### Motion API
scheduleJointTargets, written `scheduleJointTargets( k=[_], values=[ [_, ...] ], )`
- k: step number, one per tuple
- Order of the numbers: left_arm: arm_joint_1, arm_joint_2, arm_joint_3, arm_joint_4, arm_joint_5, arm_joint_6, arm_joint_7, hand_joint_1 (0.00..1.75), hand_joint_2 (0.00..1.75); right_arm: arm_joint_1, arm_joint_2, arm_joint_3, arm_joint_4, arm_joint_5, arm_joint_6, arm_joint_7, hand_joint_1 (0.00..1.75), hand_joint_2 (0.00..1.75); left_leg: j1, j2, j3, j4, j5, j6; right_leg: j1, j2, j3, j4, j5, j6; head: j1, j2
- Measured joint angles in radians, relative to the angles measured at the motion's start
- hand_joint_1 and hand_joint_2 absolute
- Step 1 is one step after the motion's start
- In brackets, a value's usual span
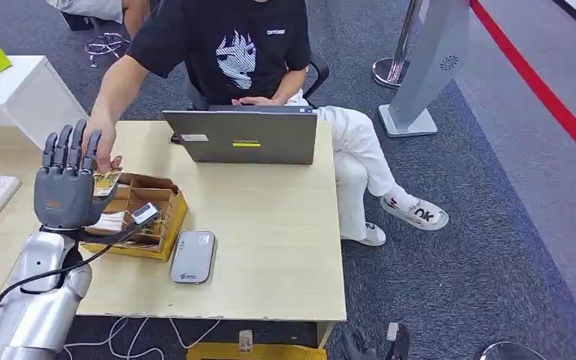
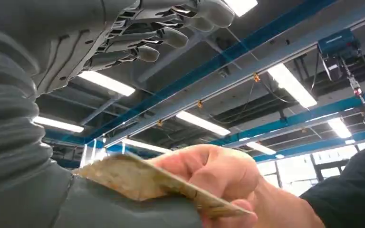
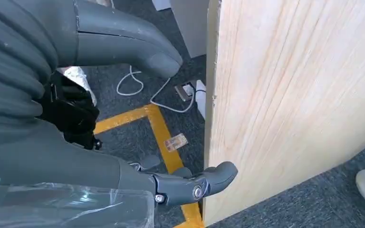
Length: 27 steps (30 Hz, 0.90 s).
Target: Pass the card to the sensor for recognition and then transmit it.
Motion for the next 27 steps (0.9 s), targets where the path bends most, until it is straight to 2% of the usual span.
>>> scheduleJointTargets(
  k=[2, 3, 4, 10, 27],
  values=[
    [0.000, -0.001, 0.000, 0.000, 0.003, 0.000, -0.002, 0.00, 1.75, 0.001, 0.000, -0.004, 0.000, 0.007, 0.000, 0.000, 0.00, 1.75, 0.000, 0.000, 0.000, 0.000, 0.000, 0.000, 0.000, 0.000, 0.000, 0.000, 0.000, 0.000, 0.000, 0.000],
    [0.000, -0.001, 0.000, 0.000, 0.004, 0.000, -0.002, 0.14, 1.75, 0.002, 0.001, -0.005, 0.000, 0.010, 0.000, 0.000, 0.00, 1.75, 0.000, 0.000, 0.000, 0.000, 0.000, 0.000, 0.000, 0.000, 0.000, 0.000, 0.000, 0.000, 0.000, 0.000],
    [0.000, -0.002, 0.000, 0.000, 0.004, 0.001, -0.002, 1.75, 1.75, 0.003, 0.002, -0.008, 0.000, 0.013, 0.000, 0.000, 0.00, 1.75, 0.000, 0.000, 0.000, 0.000, 0.000, 0.000, 0.000, 0.000, 0.000, 0.000, 0.000, 0.000, 0.000, 0.000],
    [0.004, -0.007, -0.001, -0.001, 0.001, 0.043, -0.013, 1.75, 1.75, 0.005, 0.002, -0.017, 0.000, 0.024, -0.002, -0.002, 0.00, 1.75, 0.000, 0.000, 0.000, 0.000, 0.000, 0.000, 0.000, 0.000, 0.000, 0.000, 0.000, 0.000, 0.000, 0.000],
    [0.011, -0.019, -0.001, -0.002, 0.004, 0.056, -0.029, 1.75, 1.75, 0.010, 0.002, -0.030, 0.000, 0.032, -0.006, -0.004, 0.00, 1.75, 0.000, 0.000, 0.000, 0.000, 0.000, 0.000, 0.000, 0.000, 0.000, 0.000, 0.000, 0.000, 0.000, 0.000]
  ],
)
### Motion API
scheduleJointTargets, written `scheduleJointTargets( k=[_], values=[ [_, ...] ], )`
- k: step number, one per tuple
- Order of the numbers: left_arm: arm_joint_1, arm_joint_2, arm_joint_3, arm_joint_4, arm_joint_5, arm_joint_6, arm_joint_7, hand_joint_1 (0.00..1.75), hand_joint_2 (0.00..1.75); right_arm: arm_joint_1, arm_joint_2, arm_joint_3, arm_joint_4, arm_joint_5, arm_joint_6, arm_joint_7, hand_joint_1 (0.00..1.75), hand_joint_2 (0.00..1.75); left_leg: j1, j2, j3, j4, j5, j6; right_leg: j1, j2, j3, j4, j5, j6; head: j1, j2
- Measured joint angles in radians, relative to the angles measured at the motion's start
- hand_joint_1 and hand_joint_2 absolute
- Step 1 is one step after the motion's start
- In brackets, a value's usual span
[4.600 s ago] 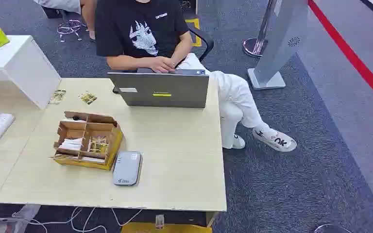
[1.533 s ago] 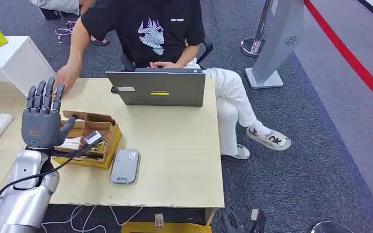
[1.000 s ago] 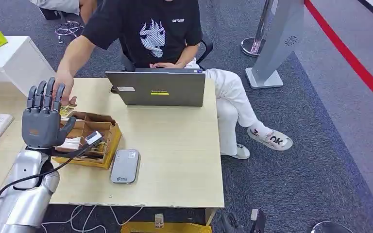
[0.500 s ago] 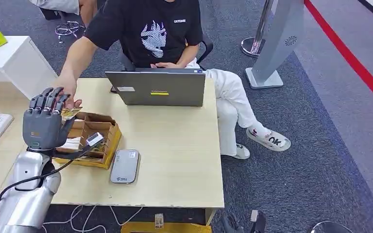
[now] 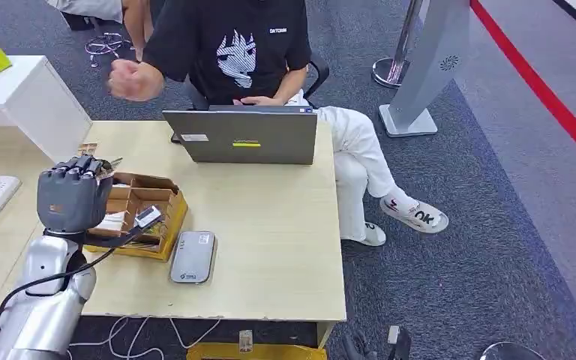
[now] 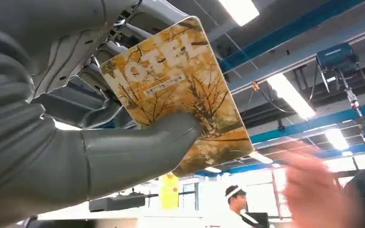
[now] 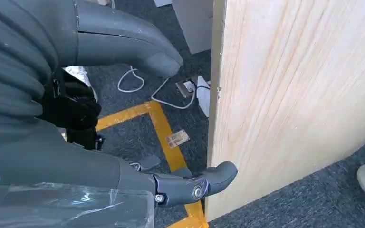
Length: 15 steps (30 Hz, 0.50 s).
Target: Pass the card to the sensor for recognition and then transmit it.
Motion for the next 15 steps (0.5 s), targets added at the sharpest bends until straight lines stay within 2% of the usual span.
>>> scheduleJointTargets(
  k=[3, 6, 15],
  values=[
    [0.022, -0.018, -0.017, -0.019, 0.008, -0.005, -0.025, 1.75, 1.75, 0.001, 0.000, -0.007, 0.000, 0.001, 0.001, -0.008, 0.00, 1.75, 0.000, 0.000, 0.000, 0.000, 0.000, 0.000, 0.000, 0.000, 0.000, 0.000, 0.000, 0.000, 0.000, 0.000],
    [0.048, -0.036, -0.039, -0.037, 0.000, -0.006, -0.024, 1.75, 1.75, 0.001, 0.002, -0.016, 0.000, 0.003, 0.002, -0.010, 0.00, 1.75, 0.000, 0.000, -0.001, 0.000, 0.000, 0.000, 0.000, 0.000, 0.000, 0.000, 0.000, 0.000, 0.000, 0.000],
    [0.059, -0.048, -0.049, -0.056, 0.002, -0.006, -0.024, 1.75, 1.75, 0.005, 0.002, -0.026, 0.000, 0.006, 0.002, -0.010, 0.00, 1.75, 0.000, 0.000, -0.001, 0.000, 0.000, 0.000, 0.000, 0.000, -0.001, 0.000, 0.000, 0.000, 0.000, 0.000]
  ],
)
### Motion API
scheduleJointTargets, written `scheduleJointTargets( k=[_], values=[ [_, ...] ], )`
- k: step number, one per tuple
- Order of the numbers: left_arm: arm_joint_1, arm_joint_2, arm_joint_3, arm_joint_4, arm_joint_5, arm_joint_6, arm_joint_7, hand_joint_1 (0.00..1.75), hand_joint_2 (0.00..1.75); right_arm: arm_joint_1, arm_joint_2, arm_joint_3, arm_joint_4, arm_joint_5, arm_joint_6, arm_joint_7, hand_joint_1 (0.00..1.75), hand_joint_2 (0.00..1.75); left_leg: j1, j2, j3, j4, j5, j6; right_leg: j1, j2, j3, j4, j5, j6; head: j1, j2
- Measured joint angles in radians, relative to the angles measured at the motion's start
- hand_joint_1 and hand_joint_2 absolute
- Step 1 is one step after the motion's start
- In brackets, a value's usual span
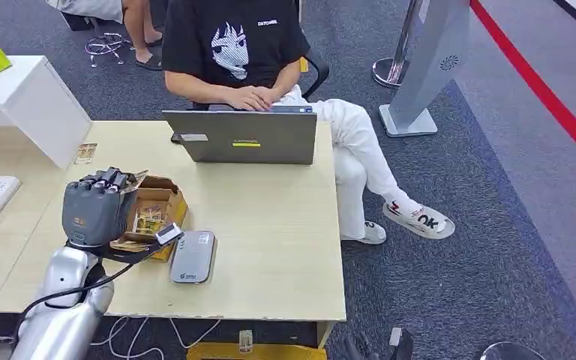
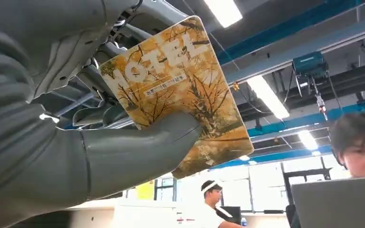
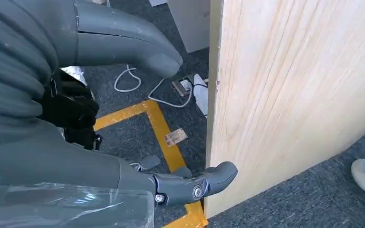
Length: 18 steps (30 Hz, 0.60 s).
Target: Pass the card to the sensor for recognition and then transmit it.
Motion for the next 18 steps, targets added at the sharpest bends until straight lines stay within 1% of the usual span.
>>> scheduleJointTargets(
  k=[1, 2, 4, 6, 7, 8, 9, 11, 12, 14, 18],
  values=[
    [0.000, 0.000, 0.000, -0.002, 0.001, -0.002, 0.000, 1.75, 1.75, 0.000, 0.000, 0.000, 0.000, 0.000, 0.000, 0.000, 0.00, 1.75, 0.000, 0.000, 0.000, 0.000, 0.000, 0.000, 0.000, 0.000, 0.000, 0.000, 0.000, 0.000, 0.000, 0.000],
    [0.001, -0.002, 0.000, -0.002, 0.015, -0.016, -0.013, 1.75, 1.75, 0.000, 0.000, -0.001, 0.000, 0.000, 0.000, -0.001, 0.00, 1.75, 0.000, 0.000, 0.000, 0.000, 0.000, 0.000, 0.000, 0.000, 0.000, 0.000, 0.000, 0.000, 0.000, 0.000],
    [0.013, -0.007, -0.011, -0.010, 0.040, -0.065, -0.046, 1.75, 1.75, 0.000, 0.000, -0.004, 0.000, 0.000, 0.002, -0.006, 0.00, 1.75, 0.000, 0.000, 0.000, 0.000, 0.000, 0.000, 0.000, 0.000, 0.000, 0.000, 0.000, 0.000, 0.000, 0.000],
    [0.041, -0.012, -0.038, -0.020, 0.028, -0.124, -0.052, 1.75, 1.75, 0.002, 0.000, -0.009, 0.000, 0.000, 0.004, -0.010, 0.00, 1.75, -0.001, 0.000, 0.000, 0.000, 0.000, 0.000, -0.001, 0.000, 0.000, 0.000, 0.000, 0.000, 0.000, 0.000],
    [0.071, -0.017, -0.073, -0.021, 0.017, -0.186, -0.041, 1.75, 1.75, 0.003, 0.000, -0.019, 0.000, 0.003, 0.006, -0.012, 0.00, 1.75, -0.001, 0.000, -0.001, 0.000, 0.000, 0.001, -0.001, 0.000, 0.000, -0.001, -0.001, 0.001, 0.000, 0.000],
    [0.082, -0.018, -0.088, -0.020, 0.015, -0.211, -0.033, 1.75, 1.75, 0.003, 0.000, -0.022, 0.000, 0.004, 0.008, -0.014, 0.00, 1.75, -0.001, 0.000, -0.001, 0.000, 0.000, 0.001, -0.001, 0.000, 0.000, -0.001, -0.001, 0.001, 0.001, 0.000],
    [0.097, -0.019, -0.114, -0.016, 0.015, -0.261, -0.018, 1.75, 1.75, 0.004, 0.000, -0.026, 0.000, 0.009, 0.010, -0.016, 0.00, 1.75, -0.001, 0.000, -0.002, 0.000, -0.001, 0.001, -0.001, 0.000, 0.000, -0.001, -0.001, 0.001, 0.000, 0.000],
    [0.110, -0.018, -0.150, 0.008, 0.020, -0.318, 0.002, 1.75, 1.75, 0.005, 0.000, -0.031, 0.000, 0.015, 0.013, -0.017, 0.00, 1.75, -0.001, 0.000, -0.002, 0.000, -0.001, 0.001, -0.001, 0.000, -0.001, -0.001, 0.000, 0.001, 0.000, 0.000],
    [0.113, -0.015, -0.156, 0.017, 0.022, -0.324, 0.005, 1.75, 1.75, 0.005, 0.000, -0.033, 0.000, 0.017, 0.014, -0.017, 0.00, 1.75, -0.001, 0.000, -0.002, 0.000, -0.001, 0.001, -0.001, 0.000, -0.001, -0.001, 0.000, 0.001, 0.001, 0.000],
    [0.115, -0.006, -0.175, 0.067, 0.034, -0.346, 0.019, 1.75, 1.75, 0.006, 0.000, -0.043, 0.000, 0.030, 0.017, -0.017, 0.00, 1.75, -0.001, 0.000, -0.002, 0.000, 0.000, 0.001, -0.001, 0.000, -0.002, -0.001, 0.000, 0.001, 0.001, 0.000],
    [0.113, 0.004, -0.189, 0.139, 0.037, -0.391, 0.022, 1.75, 1.75, 0.006, 0.000, -0.053, -0.002, 0.039, 0.017, -0.015, 0.00, 1.75, 0.000, 0.000, -0.002, 0.000, 0.000, 0.000, 0.000, 0.000, -0.002, 0.000, 0.000, 0.001, 0.000, 0.000]
  ],
)
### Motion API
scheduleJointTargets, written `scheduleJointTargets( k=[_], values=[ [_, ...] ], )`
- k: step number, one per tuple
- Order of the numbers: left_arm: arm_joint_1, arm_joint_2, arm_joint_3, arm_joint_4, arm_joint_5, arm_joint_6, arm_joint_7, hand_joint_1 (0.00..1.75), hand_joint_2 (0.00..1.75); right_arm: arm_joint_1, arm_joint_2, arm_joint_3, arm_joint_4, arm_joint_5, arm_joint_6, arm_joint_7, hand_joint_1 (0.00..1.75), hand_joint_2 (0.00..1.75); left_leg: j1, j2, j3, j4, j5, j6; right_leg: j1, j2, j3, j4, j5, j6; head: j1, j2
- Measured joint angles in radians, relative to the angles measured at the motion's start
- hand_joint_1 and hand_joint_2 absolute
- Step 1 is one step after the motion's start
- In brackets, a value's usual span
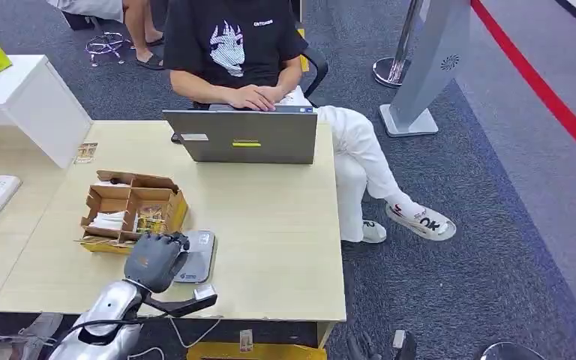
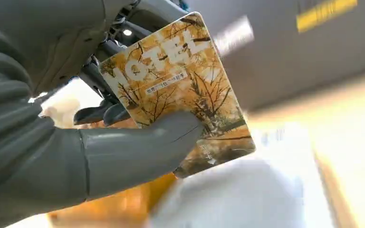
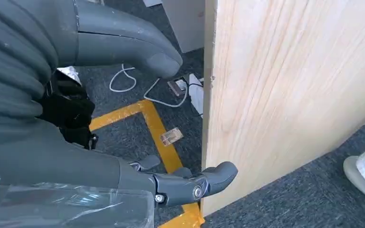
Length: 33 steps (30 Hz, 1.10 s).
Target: Pass the card to the sensor for recognition and then transmit it.
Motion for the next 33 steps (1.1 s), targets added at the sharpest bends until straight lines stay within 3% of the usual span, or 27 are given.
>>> scheduleJointTargets(
  k=[19, 21, 25, 27, 33],
  values=[
    [-0.035, 0.000, -0.016, 0.068, -0.004, -0.014, 0.015, 1.75, 1.75, 0.000, 0.000, -0.013, -0.002, 0.015, -0.003, 0.004, 0.00, 1.75, 0.000, 0.000, 0.001, 0.000, 0.000, 0.000, 0.000, -0.001, 0.002, 0.000, 0.000, 0.000, 0.000, 0.000],
    [-0.036, -0.001, -0.017, 0.074, -0.012, 0.023, 0.019, 1.75, 1.75, 0.000, 0.000, -0.018, -0.003, 0.024, -0.003, 0.006, 0.00, 1.75, 0.000, 0.000, 0.001, 0.000, 0.000, 0.000, 0.000, -0.001, 0.002, 0.000, 0.000, 0.000, 0.000, 0.000],
    [-0.030, -0.006, -0.016, 0.070, -0.018, 0.205, 0.033, 1.75, 1.75, 0.001, 0.000, -0.024, -0.003, 0.030, -0.011, 0.006, 0.00, 1.75, 0.000, 0.000, 0.000, 0.000, 0.000, 0.000, 0.000, -0.001, 0.001, 0.000, 0.000, 0.000, 0.000, 0.000],
    [-0.030, -0.007, -0.013, 0.034, -0.018, 0.263, 0.039, 1.75, 1.75, 0.001, 0.000, -0.026, -0.003, 0.040, -0.014, 0.008, 0.00, 1.75, 0.000, -0.001, 0.000, 0.000, 0.000, 0.000, 0.000, -0.001, 0.001, 0.000, 0.000, 0.000, 0.000, 0.000],
    [-0.035, -0.005, -0.006, 0.005, -0.004, 0.279, 0.040, 1.75, 1.75, 0.001, 0.001, -0.029, -0.003, 0.046, -0.014, 0.009, 0.00, 1.75, 0.000, -0.001, 0.000, 0.000, 0.000, 0.000, 0.000, -0.001, 0.001, 0.000, 0.000, 0.000, 0.000, 0.000]
  ],
)
